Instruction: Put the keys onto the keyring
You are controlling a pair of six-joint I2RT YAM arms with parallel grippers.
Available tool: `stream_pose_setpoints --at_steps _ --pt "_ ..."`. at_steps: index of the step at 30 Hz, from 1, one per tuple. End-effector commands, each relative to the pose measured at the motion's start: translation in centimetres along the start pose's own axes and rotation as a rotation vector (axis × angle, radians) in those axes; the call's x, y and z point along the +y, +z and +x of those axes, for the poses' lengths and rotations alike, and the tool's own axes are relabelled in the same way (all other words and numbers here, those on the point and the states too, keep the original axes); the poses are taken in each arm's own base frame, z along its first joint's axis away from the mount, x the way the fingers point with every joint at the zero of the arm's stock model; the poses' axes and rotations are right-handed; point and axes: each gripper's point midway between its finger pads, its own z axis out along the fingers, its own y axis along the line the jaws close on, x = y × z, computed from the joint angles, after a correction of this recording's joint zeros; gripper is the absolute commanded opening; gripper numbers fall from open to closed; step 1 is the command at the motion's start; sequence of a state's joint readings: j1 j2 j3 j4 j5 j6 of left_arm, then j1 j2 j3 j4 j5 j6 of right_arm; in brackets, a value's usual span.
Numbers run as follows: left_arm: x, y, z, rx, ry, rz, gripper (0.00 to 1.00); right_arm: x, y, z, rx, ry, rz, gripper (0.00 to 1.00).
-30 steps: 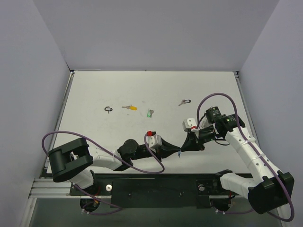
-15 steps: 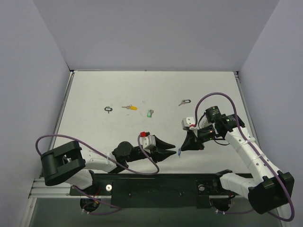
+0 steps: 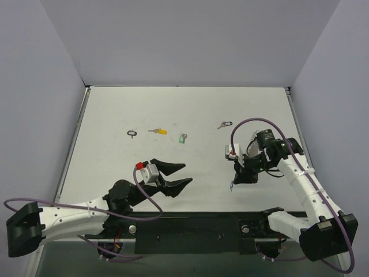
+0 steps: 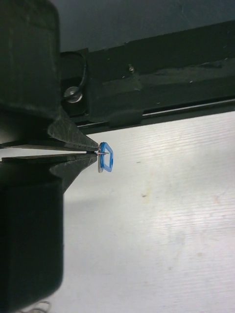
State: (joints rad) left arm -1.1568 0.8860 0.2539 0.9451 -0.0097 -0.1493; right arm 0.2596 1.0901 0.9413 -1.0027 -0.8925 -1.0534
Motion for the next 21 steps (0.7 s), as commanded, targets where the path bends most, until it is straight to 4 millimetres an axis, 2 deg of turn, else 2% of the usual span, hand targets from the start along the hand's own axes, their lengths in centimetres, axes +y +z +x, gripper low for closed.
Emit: stream_pose_setpoints --at_steps 1,2,3,4,8,12,15,21 --pt "3.4 -3.2 2.0 0.111 -0.002 -0.197 0.69 1.5 -2.6 3.5 0.186 0.108 0.011 0.00" --pt "3.8 -3.8 0.8 0.074 -0.020 -0.226 0.71 1.3 -3.1 4.4 0.218 0.124 0.022 0.00" --pt "4.1 -4.4 1.5 0.105 -0.021 -0.247 0.72 1.8 -3.4 4.9 0.240 0.150 0.008 0.00" --pt "4.2 -4.8 0.2 0.060 -0.032 -0.259 0.73 1.5 -3.9 5.8 0.270 0.175 0.020 0.00" --pt "4.6 -6.4 0.4 0.023 -0.058 -0.278 0.74 1.9 -5.1 8.9 0.371 0.265 0.037 0.00" --pt "4.7 -7.2 1.5 0.016 -0.079 -0.278 0.74 1.6 -6.6 11.6 0.488 0.372 0.081 0.00" --pt "4.7 -7.5 2.5 0.036 -0.078 -0.271 0.74 0.7 -7.8 13.8 0.614 0.439 0.123 0.00" --pt "4.8 -7.7 2.8 0.048 -0.046 -0.267 0.75 -2.4 -6.8 16.0 0.698 0.599 0.130 0.00"
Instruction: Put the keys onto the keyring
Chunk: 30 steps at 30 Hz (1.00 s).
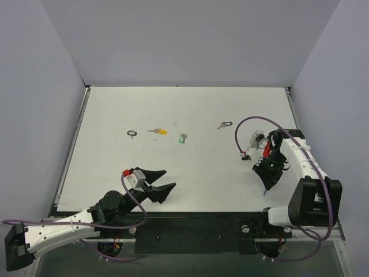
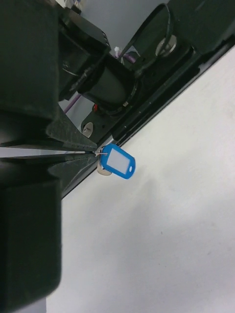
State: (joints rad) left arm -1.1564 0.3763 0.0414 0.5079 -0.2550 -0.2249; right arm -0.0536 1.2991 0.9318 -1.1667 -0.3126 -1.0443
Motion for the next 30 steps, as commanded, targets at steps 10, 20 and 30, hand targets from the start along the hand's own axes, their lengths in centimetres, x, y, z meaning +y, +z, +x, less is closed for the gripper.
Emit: stream_pose_setpoints --at_steps 10,20,30 --pt "0.3 -0.3 -1.4 -0.056 0.002 -0.009 0.75 -6.0 2.8 -2.8 0.154 0.216 0.018 0.00" --pt "0.5 -0.5 -1.4 -0.063 0.002 -0.020 0.76 -8.2 4.6 -6.1 0.144 0.274 0.031 0.00" --pt "0.6 -0.5 -1.4 -0.062 0.002 -0.022 0.76 -8.3 5.4 -8.0 0.151 0.282 0.030 0.00"
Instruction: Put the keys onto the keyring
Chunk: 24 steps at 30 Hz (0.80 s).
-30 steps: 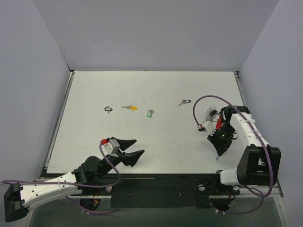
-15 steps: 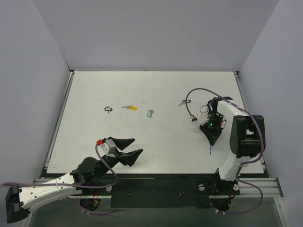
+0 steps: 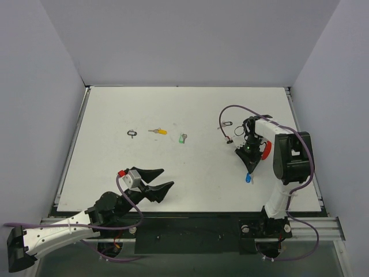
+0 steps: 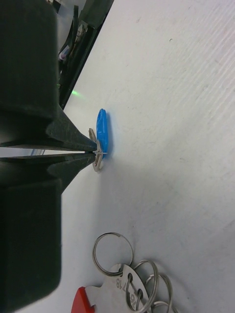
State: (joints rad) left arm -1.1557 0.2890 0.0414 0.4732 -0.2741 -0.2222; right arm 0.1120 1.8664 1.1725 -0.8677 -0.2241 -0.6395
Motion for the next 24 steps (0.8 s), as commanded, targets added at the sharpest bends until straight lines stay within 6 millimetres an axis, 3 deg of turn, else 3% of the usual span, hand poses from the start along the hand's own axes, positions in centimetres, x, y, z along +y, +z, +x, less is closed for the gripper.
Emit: stream_pose_setpoints --at_steps 1,12,17,21,24 --pt "0.4 -0.1 0.1 -0.009 0.013 -0.013 0.76 0.4 -0.4 0.0 0.028 0.035 -0.009 0.00" --pt "0.4 -0.1 0.2 -0.007 0.012 -0.012 0.76 0.6 -0.2 -0.2 0.016 0.049 -0.019 0.01" --pt "0.3 0.0 -0.1 -0.013 0.007 -0.009 0.76 0.6 -0.7 -0.4 -0.007 0.051 -0.014 0.12" --pt "0.1 0.0 -0.3 -0.016 0.003 -0.002 0.76 0.3 -1.6 -0.5 -0.054 0.074 -0.012 0.27" --pt "0.0 0.1 -0.4 -0.017 -0.004 0.001 0.76 0.1 -2.6 -0.5 -0.105 0.092 -0.010 0.29"
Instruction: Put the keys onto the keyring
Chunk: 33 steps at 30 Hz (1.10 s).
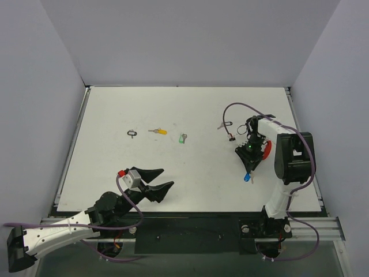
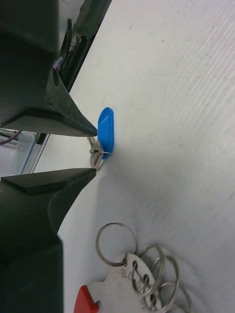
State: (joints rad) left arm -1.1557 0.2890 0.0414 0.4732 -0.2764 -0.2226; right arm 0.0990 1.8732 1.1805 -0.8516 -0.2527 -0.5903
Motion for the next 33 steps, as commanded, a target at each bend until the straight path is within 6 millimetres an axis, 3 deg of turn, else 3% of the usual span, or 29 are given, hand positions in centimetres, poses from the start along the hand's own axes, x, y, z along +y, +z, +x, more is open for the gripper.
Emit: stream_pose_setpoints --at_steps 1,8,14,16,18,19,20,21,22,24,27,33 --pt "-0.2 0.2 -0.7 -0.021 -0.008 0.009 0.76 0.1 -2.9 0.0 -0.086 0.040 -0.002 0.29" --pt "-0.6 1.3 -2.4 -0.020 -0.057 -0.022 0.77 0.5 -6.7 -0.8 -0.282 0.033 0.010 0.29" --pt "0.9 2.9 -3.3 0.090 -0.057 -0.170 0.84 -0.2 -11.4 -1.6 -0.554 0.047 0.076 0.29" --pt "1.8 3.6 -3.6 0.140 -0.052 -0.213 0.85 -0.7 -13.0 -1.9 -0.652 0.060 0.117 0.29" --pt "4.6 4.3 -4.3 0.173 -0.081 -0.294 0.86 -1.4 -14.5 -2.5 -0.751 0.098 0.143 0.32" --pt "4.5 4.6 -3.6 0.219 -0.121 -0.268 0.86 -1.6 -15.0 -2.7 -0.782 0.109 0.145 0.32" --pt "6.6 4.8 -4.7 0.209 -0.140 -0.321 0.87 -2.2 -15.5 -3.0 -0.819 0.134 0.148 0.33" --pt "6.1 5.1 -4.2 0.254 -0.187 -0.269 0.86 -2.4 -15.5 -3.0 -0.826 0.148 0.139 0.34" --pt "8.1 5.1 -5.3 0.235 -0.200 -0.317 0.87 -2.6 -15.8 -3.2 -0.842 0.160 0.131 0.35" --pt "8.9 5.2 -5.8 0.265 -0.229 -0.299 0.87 -3.0 -15.4 -3.5 -0.827 0.181 0.113 0.35" --pt "10.6 4.7 -6.6 0.310 -0.163 -0.353 0.88 -3.5 -14.0 -3.8 -0.784 0.183 0.086 0.35" --pt "12.7 2.8 -5.6 0.415 -0.006 -0.435 0.88 -5.4 -12.0 -4.2 -0.674 0.163 0.110 0.35"
